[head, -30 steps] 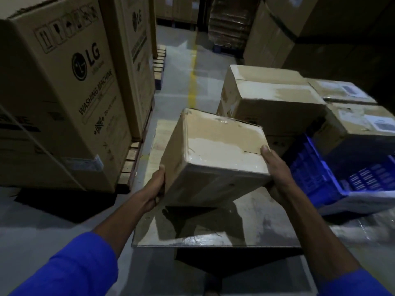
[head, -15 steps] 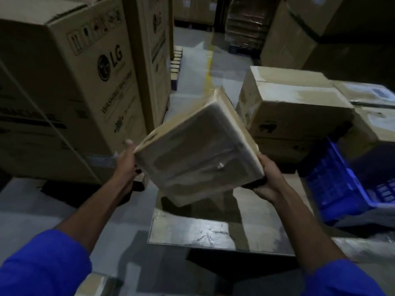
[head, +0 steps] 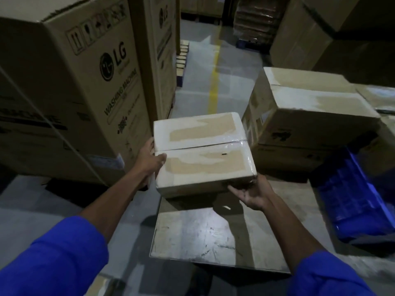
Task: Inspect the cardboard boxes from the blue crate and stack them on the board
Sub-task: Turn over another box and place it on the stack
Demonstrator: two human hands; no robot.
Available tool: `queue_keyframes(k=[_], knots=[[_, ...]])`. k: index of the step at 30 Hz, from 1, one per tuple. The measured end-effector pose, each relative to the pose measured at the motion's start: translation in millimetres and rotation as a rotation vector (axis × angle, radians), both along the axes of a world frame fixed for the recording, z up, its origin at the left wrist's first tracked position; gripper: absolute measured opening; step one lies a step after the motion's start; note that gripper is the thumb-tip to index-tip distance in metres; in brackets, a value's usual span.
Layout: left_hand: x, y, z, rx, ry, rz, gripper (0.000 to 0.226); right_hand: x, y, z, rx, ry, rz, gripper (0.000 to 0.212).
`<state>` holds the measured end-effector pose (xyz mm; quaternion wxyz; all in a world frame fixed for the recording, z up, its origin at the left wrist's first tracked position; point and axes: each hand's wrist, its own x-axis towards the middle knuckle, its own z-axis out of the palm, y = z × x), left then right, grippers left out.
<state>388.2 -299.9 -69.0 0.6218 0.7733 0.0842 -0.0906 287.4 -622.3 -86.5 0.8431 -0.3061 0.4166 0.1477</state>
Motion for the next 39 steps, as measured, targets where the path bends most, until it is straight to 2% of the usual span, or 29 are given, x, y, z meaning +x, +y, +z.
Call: queue_keyframes(k=[3,5,9,13,16,19,25,39], knots=[[12.8,-10.1,-12.0,0.060,0.064,-0.115,0.070,8.8,-0.9,-10.9,0.066,0.020,-0.001,0.077],[20.5,-14.8,-19.1,0.059,0.087,-0.142,0.077,12.9,-3.5,-23.4,0.034,-0.007,0.038,0.093],[39.1,-20.6,-24.6,0.040,0.058,-0.146,0.077,22.1,-11.0,-36.6,-0.012,-0.101,0.092,0.107],[49.6,-36.6,-30.3,0.105,0.037,-0.017,0.048,36.6,-10.8,-35.1,-0.147,-0.177,0.226,0.100],[60.0,-44.5,-31.1,0.156,-0.013,-0.012,0.038,53.4,-1.0,-31.0,-0.266,-0.158,0.286,0.092],[75.5,-46.6,-29.6,0.189,-0.020,-0.028,0.036,68.5,6.3,-30.9,-0.281,-0.143,0.271,0.099],[105.8,-41.4,-32.7,0.272,-0.022,-0.106,0.037,88.4,10.2,-34.2,-0.295,-0.127,0.198,0.095],[139.3,-46.4,-30.5,0.260,-0.067,-0.218,0.037,108.3,13.9,-39.4,-0.369,-0.091,0.154,0.089]])
